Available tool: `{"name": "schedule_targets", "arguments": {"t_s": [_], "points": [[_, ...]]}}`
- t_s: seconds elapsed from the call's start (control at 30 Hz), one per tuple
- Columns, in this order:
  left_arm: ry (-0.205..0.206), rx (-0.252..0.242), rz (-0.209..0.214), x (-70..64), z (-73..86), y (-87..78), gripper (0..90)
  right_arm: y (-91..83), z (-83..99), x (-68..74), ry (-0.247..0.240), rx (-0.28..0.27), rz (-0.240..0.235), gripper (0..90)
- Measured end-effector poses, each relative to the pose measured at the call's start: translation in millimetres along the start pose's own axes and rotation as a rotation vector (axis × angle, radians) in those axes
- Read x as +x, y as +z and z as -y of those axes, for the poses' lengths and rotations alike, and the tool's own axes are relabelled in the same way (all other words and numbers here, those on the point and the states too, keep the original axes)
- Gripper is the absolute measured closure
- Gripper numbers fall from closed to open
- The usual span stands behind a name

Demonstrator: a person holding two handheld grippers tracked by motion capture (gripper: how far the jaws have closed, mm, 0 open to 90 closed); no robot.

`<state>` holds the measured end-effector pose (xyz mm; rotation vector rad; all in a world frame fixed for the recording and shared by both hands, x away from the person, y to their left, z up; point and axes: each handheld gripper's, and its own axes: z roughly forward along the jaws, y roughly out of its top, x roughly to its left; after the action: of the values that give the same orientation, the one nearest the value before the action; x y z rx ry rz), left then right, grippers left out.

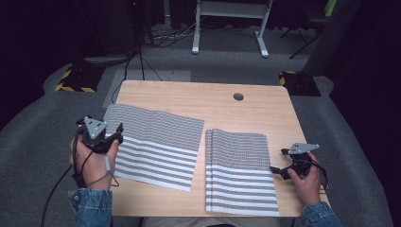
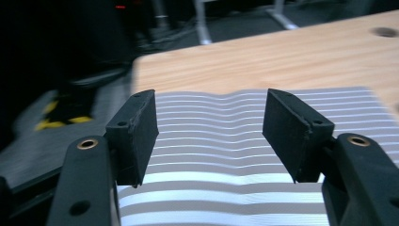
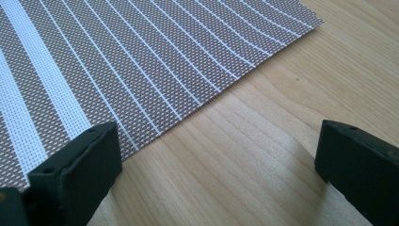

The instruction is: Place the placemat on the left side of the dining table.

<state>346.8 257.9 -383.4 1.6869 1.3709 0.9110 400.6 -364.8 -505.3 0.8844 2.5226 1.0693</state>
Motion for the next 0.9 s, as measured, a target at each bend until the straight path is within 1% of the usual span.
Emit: {"name": "schedule_targets", "arguments": {"t_s": [0.07,0.17,0.2,0.3,0.33,0.43,0.5,0.63,0.7,0.77,0.83,0.87,0.9], "points": [[0.008,0.007,0.046,-9.5,-1.4,5.1,35.3,0.0,0.0,0.0,0.000,0.000,0.000,1.2],[0.029,0.033,0.120,-27.4,-3.7,13.4,34.8,0.0,0.0,0.0,0.000,0.000,0.000,1.2],[0.037,0.041,0.139,-33.3,-4.4,16.1,34.6,0.0,0.0,0.0,0.000,0.000,0.000,1.2],[0.056,0.076,0.206,-49.6,-5.0,25.2,34.0,0.0,0.0,0.0,0.000,0.000,0.000,1.2],[0.057,0.080,0.217,-53.1,-4.6,27.7,33.8,0.0,0.0,0.0,0.000,0.000,0.000,1.2],[0.068,0.115,0.258,-65.2,-1.8,37.7,33.2,0.0,0.0,0.0,0.000,0.000,0.000,1.2],[0.072,0.148,0.286,-73.6,1.6,45.9,32.6,0.0,0.0,0.0,0.000,0.000,0.000,1.2],[0.072,0.216,0.315,-85.7,9.0,60.2,30.8,-0.1,0.0,-0.1,-0.001,0.000,0.001,1.2],[0.077,0.274,0.317,-90.4,14.5,68.1,29.7,0.0,0.0,0.0,0.000,0.000,0.000,1.2],[0.090,0.336,0.306,-94.3,20.8,75.8,29.2,0.0,0.0,0.0,0.000,0.000,0.000,1.2],[0.106,0.401,0.310,-98.2,28.4,83.9,28.2,0.0,0.0,0.0,0.000,0.000,0.000,1.2],[0.120,0.427,0.316,-99.4,31.4,87.2,28.0,0.0,0.0,0.0,0.000,0.000,0.000,1.2],[0.120,0.427,0.316,-99.4,31.4,87.2,27.8,0.0,0.0,0.0,0.000,0.000,0.000,1.2]]}}
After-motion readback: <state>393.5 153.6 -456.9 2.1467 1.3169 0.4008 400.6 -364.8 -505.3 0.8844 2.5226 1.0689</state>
